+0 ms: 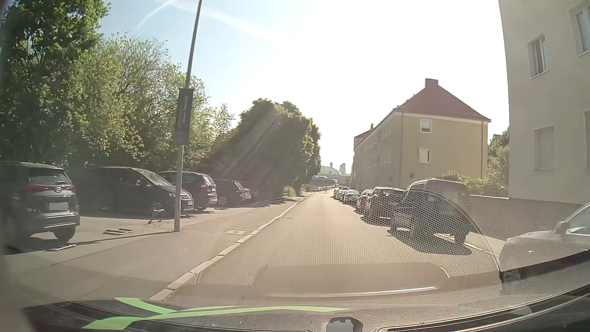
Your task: Follow the waypoints while adhering to traffic rules and regulations
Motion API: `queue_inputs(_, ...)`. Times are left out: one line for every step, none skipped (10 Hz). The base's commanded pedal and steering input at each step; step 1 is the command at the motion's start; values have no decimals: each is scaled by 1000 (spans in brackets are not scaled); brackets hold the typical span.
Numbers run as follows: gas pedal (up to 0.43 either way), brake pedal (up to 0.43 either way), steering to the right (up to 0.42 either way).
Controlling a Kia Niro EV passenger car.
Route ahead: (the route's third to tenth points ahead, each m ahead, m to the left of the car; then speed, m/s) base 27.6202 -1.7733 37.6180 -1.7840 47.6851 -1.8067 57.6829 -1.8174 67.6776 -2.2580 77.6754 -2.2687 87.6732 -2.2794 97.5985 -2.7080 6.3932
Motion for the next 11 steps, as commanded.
queue_inputs(79,0,3)
queue_inputs(98,0,3)
queue_inputs(110,0,4)
queue_inputs(110,0,4)
queue_inputs(110,0,6)
queue_inputs(87,0,6)
queue_inputs(20,0,6)
queue_inputs(0,0,6)
queue_inputs(0,0,6)
queue_inputs(0,0,6)
queue_inputs(0,0,6)
